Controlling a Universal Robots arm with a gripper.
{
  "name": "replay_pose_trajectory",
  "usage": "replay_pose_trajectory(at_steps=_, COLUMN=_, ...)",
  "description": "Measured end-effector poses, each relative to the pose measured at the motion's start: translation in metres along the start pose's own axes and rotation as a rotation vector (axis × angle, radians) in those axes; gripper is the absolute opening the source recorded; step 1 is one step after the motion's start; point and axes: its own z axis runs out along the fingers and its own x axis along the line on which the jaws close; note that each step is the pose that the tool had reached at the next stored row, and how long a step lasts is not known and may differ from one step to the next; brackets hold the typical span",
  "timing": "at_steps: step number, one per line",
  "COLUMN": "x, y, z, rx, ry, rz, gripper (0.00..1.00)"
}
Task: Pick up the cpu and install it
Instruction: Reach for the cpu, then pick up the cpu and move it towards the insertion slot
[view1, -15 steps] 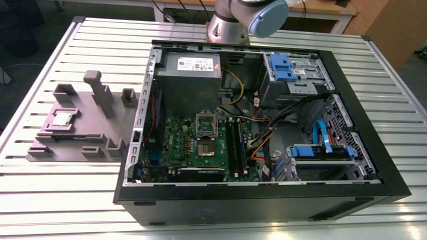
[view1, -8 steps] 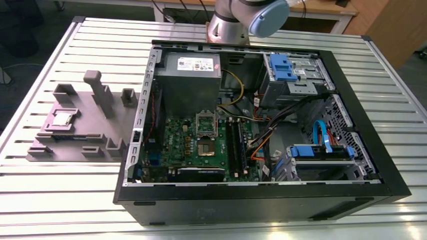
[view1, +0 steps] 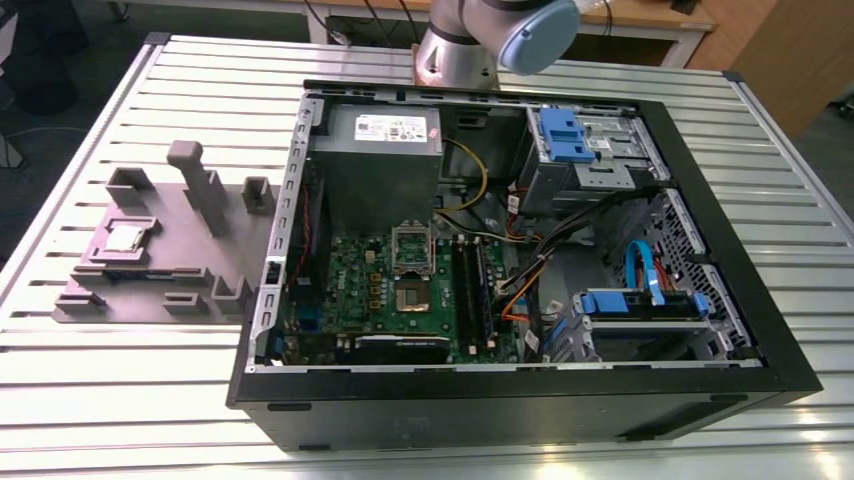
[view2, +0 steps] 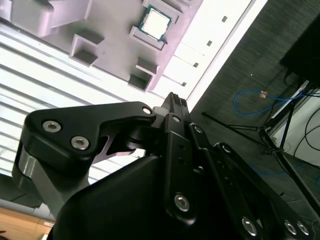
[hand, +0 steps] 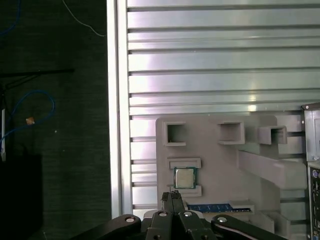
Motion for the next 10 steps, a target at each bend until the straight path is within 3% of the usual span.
replay_pose_trajectory(at_steps=6, x=-0.0126, y=0.0006, z=0.0002, rx=0.0000, ry=0.0013, rz=0.000, gripper=0.10)
replay_pose_trajectory(at_steps=10, x=-0.0143, y=0.0007, z=0.0002, rx=0.0001, ry=0.0015, rz=0.000, gripper=0.10)
